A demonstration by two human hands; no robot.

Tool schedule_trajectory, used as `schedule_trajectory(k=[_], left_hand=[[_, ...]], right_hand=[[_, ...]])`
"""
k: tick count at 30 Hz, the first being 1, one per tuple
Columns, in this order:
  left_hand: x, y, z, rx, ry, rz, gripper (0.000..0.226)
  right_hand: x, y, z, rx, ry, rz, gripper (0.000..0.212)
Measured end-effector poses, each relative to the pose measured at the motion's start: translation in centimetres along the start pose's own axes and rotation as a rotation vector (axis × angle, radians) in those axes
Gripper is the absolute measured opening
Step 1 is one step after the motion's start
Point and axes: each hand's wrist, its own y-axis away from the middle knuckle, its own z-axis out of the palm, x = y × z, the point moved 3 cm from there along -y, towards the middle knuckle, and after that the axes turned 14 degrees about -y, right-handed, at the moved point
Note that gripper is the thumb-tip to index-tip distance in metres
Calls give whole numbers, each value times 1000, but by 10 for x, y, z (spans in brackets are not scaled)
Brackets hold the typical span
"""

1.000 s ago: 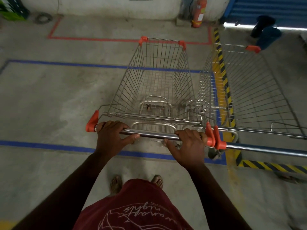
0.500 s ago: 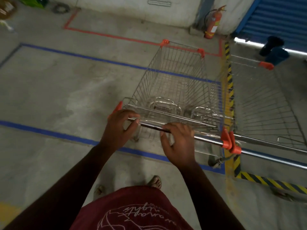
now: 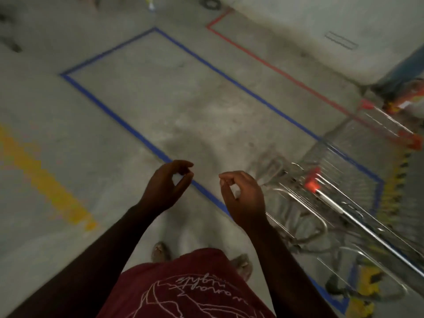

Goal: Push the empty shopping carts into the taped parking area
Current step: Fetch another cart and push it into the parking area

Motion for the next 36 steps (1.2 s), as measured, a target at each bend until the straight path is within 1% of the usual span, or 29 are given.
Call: schedule_trajectory(k=[3,5,7,8,11,13,15,18,21,26,30,33,36], left_hand=[[-57,5,-53,46,-31,-49,22],[-93,8,-87,88,-43,-84,13],[-129,12,-118,138,-27,-157,5],[-146,14,-131,167,-14,-205,4],[-200,18,-163,238,6,-347,14],[-236,16,-181,259,11,-424,13],[-270,5,-201,271,23,-486,5],[-323,-26,-240,320,10,-530,11],[-373,-60,-288,369,3,-577,11],[-448,-103,-365,472,0,-669,13],[-511,-128,-414,549,0,-730,15],[-570,-148,-448,589,26,-761,16],[-639,-167,-485,597,42,-760,15]], right_hand=[[-28,-35,76,-111,-54,-26,16],[-48,-58,125,-192,-101,-31,15],[-66,-83,173,-281,-127,-32,12],[-74,-96,198,-328,-142,-33,11],[-96,-133,271,-481,-189,-54,8],[-106,-160,318,-553,-217,-73,8],[-110,-190,360,-583,-251,-99,8],[-108,-242,425,-606,-309,-101,8],[-114,-299,492,-691,-321,-70,10],[-158,-389,599,-822,-320,-155,12],[-192,-447,683,-868,-305,-213,12],[-207,-480,753,-916,-292,-233,11],[-218,-509,825,-943,-268,-227,11]])
